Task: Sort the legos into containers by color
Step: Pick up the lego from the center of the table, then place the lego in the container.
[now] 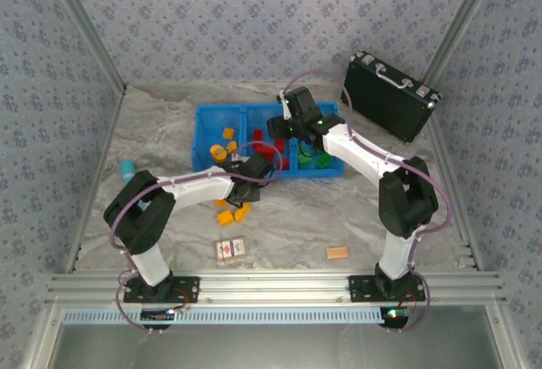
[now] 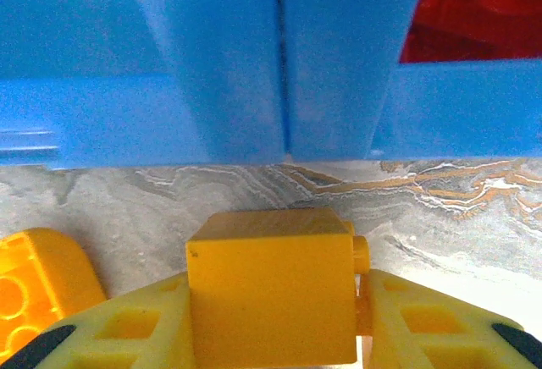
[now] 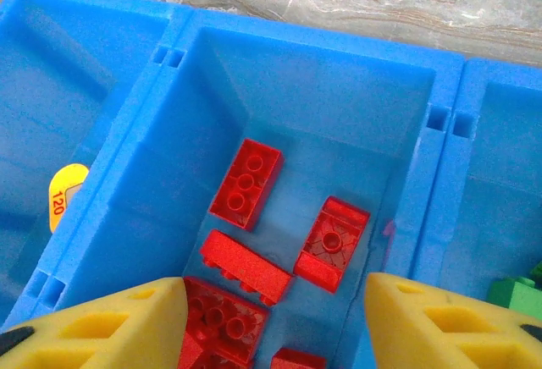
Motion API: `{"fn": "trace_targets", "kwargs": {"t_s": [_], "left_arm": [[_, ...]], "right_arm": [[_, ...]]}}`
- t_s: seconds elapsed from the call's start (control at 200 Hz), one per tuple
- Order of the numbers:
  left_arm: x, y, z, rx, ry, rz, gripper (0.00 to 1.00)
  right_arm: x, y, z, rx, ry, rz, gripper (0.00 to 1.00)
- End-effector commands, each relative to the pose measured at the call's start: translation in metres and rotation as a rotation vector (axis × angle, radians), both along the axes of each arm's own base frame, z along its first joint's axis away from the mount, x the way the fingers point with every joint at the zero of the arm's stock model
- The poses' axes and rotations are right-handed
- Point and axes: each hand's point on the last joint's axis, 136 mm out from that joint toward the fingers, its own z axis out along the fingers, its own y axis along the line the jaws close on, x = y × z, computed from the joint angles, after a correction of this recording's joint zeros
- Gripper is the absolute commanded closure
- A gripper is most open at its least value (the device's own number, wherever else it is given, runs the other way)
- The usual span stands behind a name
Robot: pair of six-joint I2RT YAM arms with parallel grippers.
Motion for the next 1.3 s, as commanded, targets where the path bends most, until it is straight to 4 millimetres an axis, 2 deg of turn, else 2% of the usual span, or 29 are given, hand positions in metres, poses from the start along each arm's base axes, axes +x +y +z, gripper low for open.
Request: {"fn": "trace_targets", "kwargs": {"t_s": [0.0,0.155,0.23,0.32,0.38,0.395,0.445,0.55,0.6,0.655,0.715,0.805,0.895,1.02,1.125,1.295], "left_arm": [[0.006,0.004,0.044,-0.015,-0.093,-0.011,0.7],[0.012,0.017,0.093,-0.031,-0.165,-0.037,0.7],[0.022,0.027,0.115,-0.052,-0.211,-0.033,0.7],[0.046,0.04,0.132,-0.093,-0.269,-0.02,0.7],[0.067,0.05,0.133,-0.101,-0.284,-0.012,0.7],[0.072,0.053,0.132,-0.104,-0.283,-0.008,0.7],[0.088,0.057,0.129,-0.121,-0.276,-0.01,0.7],[0.117,0.06,0.121,-0.138,-0.277,-0.024,0.7],[0.127,0.06,0.111,-0.125,-0.265,-0.036,0.7],[0.136,0.06,0.099,-0.131,-0.242,-0.036,0.7],[0.144,0.057,0.088,-0.152,-0.224,-0.039,0.7],[0.159,0.053,0.08,-0.159,-0.221,-0.038,0.7],[0.17,0.051,0.073,-0.167,-0.209,-0.036,0.66],[0.175,0.051,0.07,-0.199,-0.207,-0.031,0.61],[0.177,0.053,0.08,-0.214,-0.225,-0.037,0.49],[0.174,0.054,0.102,-0.244,-0.253,-0.084,0.41]], "right_arm": [[-0.005,-0.011,0.019,-0.005,-0.036,-0.006,0.41],[-0.021,-0.031,0.038,-0.021,-0.088,-0.034,0.4],[-0.04,-0.023,0.051,-0.049,-0.145,0.046,0.39],[-0.073,-0.007,0.064,-0.069,-0.237,0.199,0.36],[-0.103,0.008,0.066,-0.06,-0.272,0.38,0.33],[-0.115,0.011,0.056,-0.058,-0.254,0.444,0.33],[-0.148,0.021,0.053,-0.043,-0.257,0.618,0.3],[-0.209,0.029,0.049,-0.068,-0.34,0.916,0.26],[-0.233,0.031,0.044,-0.126,-0.416,1.053,0.24],[-0.251,0.036,0.037,-0.196,-0.507,1.178,0.23],[-0.258,0.041,0.036,-0.219,-0.558,1.256,0.22],[-0.261,0.053,0.033,-0.192,-0.551,1.316,0.22],[-0.267,0.066,0.008,-0.256,-0.488,1.41,0.21],[-0.273,0.08,-0.03,-0.311,-0.432,1.518,0.19],[-0.27,0.092,-0.051,-0.316,-0.411,1.548,0.2],[-0.256,0.107,-0.071,-0.347,-0.407,1.551,0.21]]}}
